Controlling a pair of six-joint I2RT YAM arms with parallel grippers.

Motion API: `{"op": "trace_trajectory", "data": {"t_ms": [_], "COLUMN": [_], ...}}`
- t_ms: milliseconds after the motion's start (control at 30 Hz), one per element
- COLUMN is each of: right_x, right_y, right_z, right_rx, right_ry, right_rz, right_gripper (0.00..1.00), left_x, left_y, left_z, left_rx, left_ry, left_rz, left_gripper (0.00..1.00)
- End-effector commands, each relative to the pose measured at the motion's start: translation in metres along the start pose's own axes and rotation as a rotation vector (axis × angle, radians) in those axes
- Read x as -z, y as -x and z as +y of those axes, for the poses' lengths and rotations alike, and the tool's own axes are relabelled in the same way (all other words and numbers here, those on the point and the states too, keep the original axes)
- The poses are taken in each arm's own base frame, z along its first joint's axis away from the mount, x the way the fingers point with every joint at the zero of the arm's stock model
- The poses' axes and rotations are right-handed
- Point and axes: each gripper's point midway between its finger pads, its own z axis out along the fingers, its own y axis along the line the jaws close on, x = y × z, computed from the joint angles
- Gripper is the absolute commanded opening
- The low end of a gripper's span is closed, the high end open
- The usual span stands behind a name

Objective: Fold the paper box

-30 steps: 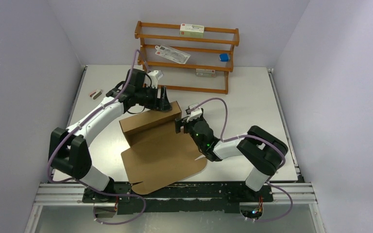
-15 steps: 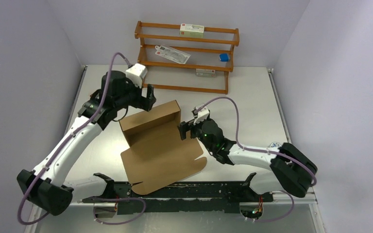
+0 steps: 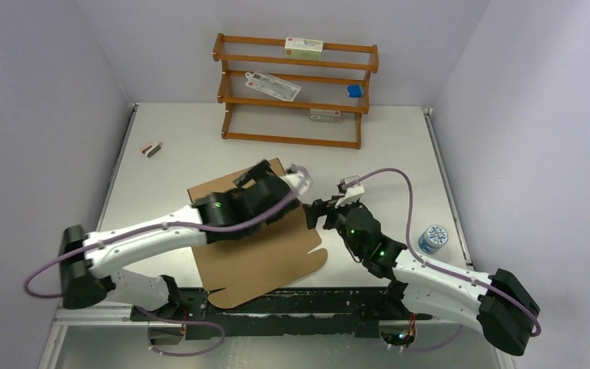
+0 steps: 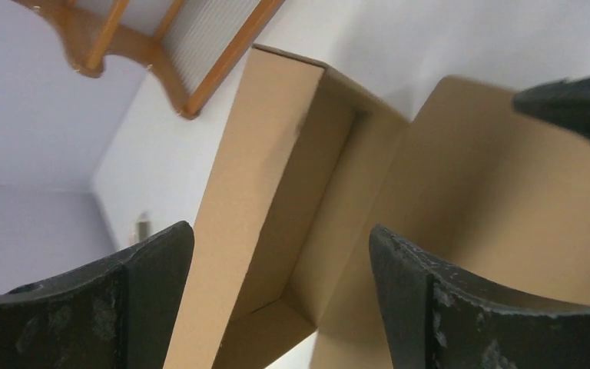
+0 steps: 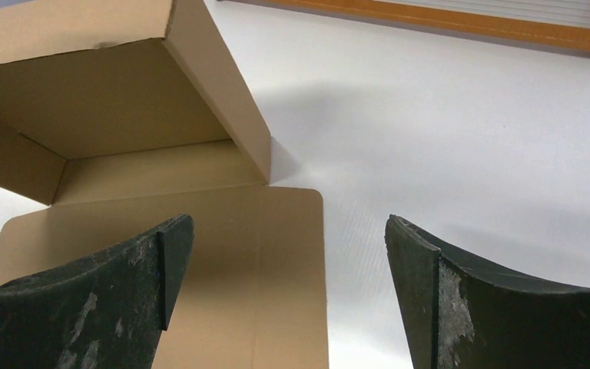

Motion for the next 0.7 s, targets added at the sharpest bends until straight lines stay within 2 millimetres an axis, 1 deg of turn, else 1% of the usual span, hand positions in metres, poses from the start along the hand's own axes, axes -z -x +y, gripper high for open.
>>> {"op": "trace_trajectory", "data": {"t_ms": [0, 100, 300, 500, 567, 667], "right_x": [0.008, 0.012, 0.017, 0.016, 0.015, 0.015], "right_y": [-0.002, -0.001, 0.003, 0.0, -0.001, 0.0], "right_z": [-0.016, -0.021, -0.023, -0.024, -0.023, -0.023], "right_rx": [-0.019, -0.021, -0.029, -0.031, -0.031, -0.029], "right_ry": [-0.059, -0.071, -0.07, -0.071, -0.07, -0.068], "right_rz": [-0.018, -0.029, -0.058, -0.053, -0.051, -0.054], "right_gripper": [1.0, 1.0, 1.0, 0.99, 0.99, 0.99], "left_x": [0.007, 0.003, -0.013, -0.033, -0.035, -0.042], "left_y": [-0.014, -0.017, -0.03, -0.042, -0.042, -0.044], "left_z": [0.024, 0.023, 0.014, 0.032, 0.032, 0.027], "left_rx": [-0.187, -0.243, -0.313, -0.279, -0.293, -0.31], "left_ry": [0.334, 0.416, 0.453, 0.461, 0.467, 0.46], "left_rz": [0.125, 0.165, 0.224, 0.27, 0.283, 0.302], "left_gripper": [0.88, 0.86, 0.84, 0.78, 0.75, 0.73]}}
